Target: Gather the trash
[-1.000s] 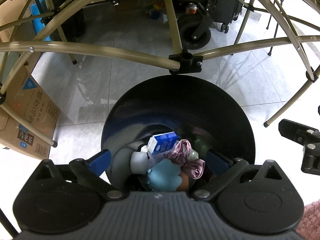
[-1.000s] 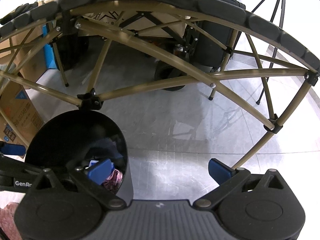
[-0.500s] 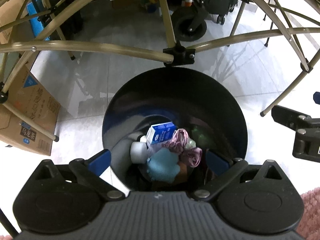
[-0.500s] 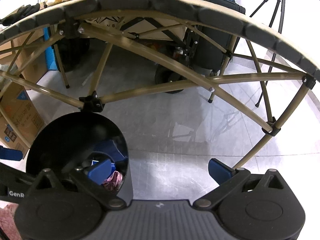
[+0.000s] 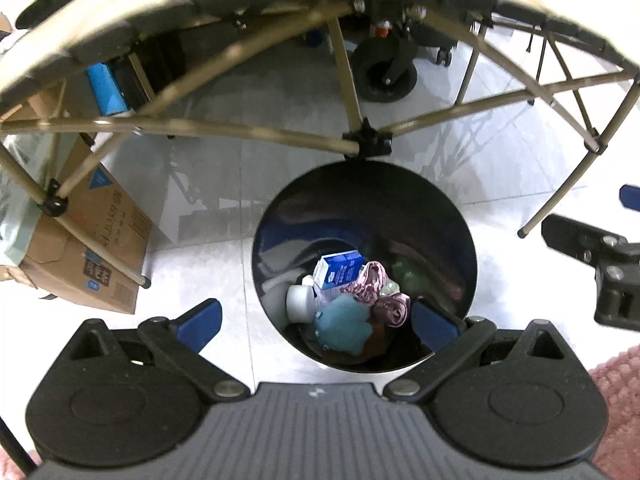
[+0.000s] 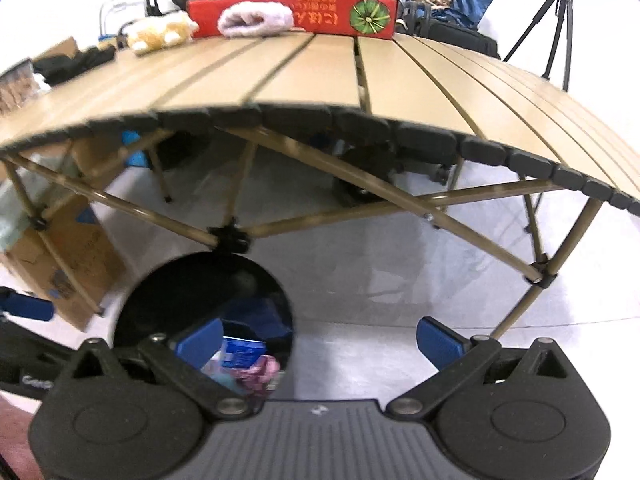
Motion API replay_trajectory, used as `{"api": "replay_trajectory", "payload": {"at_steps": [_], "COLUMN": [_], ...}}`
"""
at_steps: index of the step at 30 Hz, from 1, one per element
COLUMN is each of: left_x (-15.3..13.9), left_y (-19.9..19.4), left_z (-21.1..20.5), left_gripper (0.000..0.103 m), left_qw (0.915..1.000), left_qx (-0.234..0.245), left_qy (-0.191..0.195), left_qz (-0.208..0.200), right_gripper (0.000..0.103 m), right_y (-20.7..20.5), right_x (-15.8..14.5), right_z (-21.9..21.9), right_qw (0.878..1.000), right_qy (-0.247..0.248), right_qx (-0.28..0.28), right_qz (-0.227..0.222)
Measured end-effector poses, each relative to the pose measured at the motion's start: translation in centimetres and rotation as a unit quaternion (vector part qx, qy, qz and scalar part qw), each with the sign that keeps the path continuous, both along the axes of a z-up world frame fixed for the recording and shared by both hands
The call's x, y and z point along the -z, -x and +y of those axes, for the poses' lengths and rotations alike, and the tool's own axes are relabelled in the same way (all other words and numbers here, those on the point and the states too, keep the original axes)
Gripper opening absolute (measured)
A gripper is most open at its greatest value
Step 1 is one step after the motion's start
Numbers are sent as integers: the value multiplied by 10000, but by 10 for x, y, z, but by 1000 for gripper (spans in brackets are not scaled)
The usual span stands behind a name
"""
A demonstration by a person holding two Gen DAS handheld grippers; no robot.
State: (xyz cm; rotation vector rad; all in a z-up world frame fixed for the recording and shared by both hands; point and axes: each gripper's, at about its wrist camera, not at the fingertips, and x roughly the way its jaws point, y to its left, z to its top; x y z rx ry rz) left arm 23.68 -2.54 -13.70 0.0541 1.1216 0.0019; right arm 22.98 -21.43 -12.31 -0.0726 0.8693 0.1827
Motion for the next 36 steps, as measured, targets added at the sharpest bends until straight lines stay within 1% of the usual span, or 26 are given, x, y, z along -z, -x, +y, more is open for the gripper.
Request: {"api": "replay_trajectory", "payload": {"at_steps": [2, 6, 10, 15, 22, 27, 30, 36], "left_x": [-11, -33, -50, -73, -107, -129, -138, -150], "left_y": [4, 15, 21, 26, 25, 16, 7, -17], "left_z": [2, 7, 14, 23, 32, 42, 49, 66], "left_gripper": [103, 103, 103, 103, 103, 103, 103, 103], "left_qw": [9999, 9993, 9985, 9967, 9916, 9855, 9817, 9748], "left_qx": [-9, -19, -79, -165, -287, -478, -602, -833], "left_qy": [10, -15, -16, 18, 103, 306, 383, 429], "left_qz": [-110, -364, -536, -796, -1258, -1597, -1767, -2022], "right_gripper": [103, 103, 103, 103, 103, 103, 103, 103], "right_y": [5, 17, 24, 27, 18, 7, -2, -26], "right_x": [-9, -31, -53, -76, -102, -120, -127, -133], "right_z": [1, 8, 12, 15, 22, 26, 30, 42], "right_qw": [9997, 9988, 9966, 9941, 9901, 9871, 9857, 9844], "right_qy": [-205, -225, -285, -332, -403, -462, -478, -496], "right_qx": [-95, -277, -401, -468, -519, -508, -496, -477], "right_qz": [-12, -340, -654, -921, -1237, -1449, -1536, -1616]}}
